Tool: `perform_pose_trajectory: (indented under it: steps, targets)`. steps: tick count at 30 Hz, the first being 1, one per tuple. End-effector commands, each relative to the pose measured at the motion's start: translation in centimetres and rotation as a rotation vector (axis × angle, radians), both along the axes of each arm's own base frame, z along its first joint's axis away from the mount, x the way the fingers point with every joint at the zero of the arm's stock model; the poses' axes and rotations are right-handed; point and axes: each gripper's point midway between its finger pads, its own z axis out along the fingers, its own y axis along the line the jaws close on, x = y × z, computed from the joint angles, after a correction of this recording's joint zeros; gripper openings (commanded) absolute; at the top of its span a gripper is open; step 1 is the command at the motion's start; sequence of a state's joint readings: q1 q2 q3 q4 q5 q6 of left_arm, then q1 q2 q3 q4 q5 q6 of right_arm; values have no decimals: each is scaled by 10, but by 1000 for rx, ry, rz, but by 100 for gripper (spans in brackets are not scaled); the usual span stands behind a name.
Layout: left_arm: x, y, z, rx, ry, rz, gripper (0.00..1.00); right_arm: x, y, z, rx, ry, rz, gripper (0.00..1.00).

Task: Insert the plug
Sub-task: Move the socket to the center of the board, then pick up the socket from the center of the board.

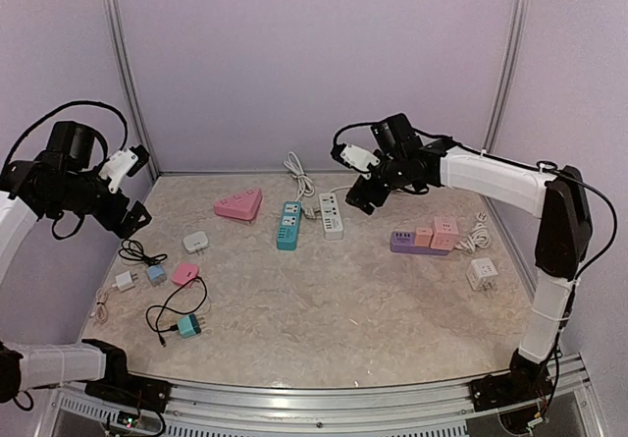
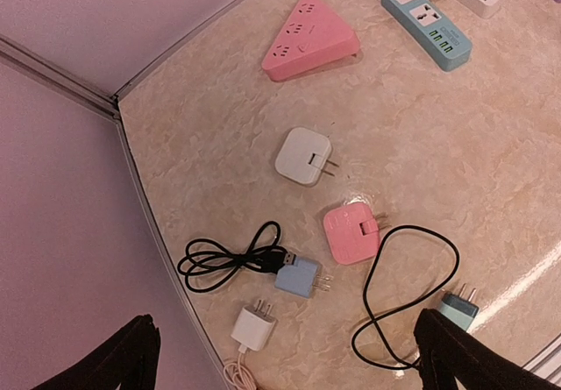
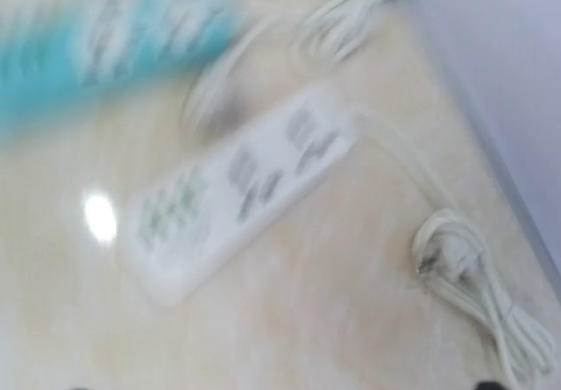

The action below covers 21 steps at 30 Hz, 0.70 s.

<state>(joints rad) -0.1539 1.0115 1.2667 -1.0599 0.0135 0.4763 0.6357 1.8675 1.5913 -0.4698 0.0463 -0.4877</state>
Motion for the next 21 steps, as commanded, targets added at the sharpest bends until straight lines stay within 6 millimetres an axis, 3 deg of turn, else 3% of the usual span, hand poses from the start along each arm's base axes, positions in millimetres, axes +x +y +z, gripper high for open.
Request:
perform_pose_trajectory:
  steps: [1, 4, 5, 8, 15, 21]
  targets:
    - [3, 1, -6, -11, 8, 5, 99, 29, 15, -20, 377, 265, -475, 87]
    - [4, 0, -7, -13, 12, 4, 99, 37, 18, -46, 450, 301, -652, 87]
    - [4, 0, -7, -13, 11, 4, 99, 40, 17, -54, 461, 294, -707, 94]
    - [4, 1, -9, -16, 14, 6, 99, 48, 21, -76, 469, 298, -802, 99]
    - [3, 2, -11, -22, 17, 9, 99, 56, 54, -120, 393, 303, -838, 100]
    - [2, 2, -10, -23, 13, 7, 99, 57, 53, -154, 357, 307, -901, 93]
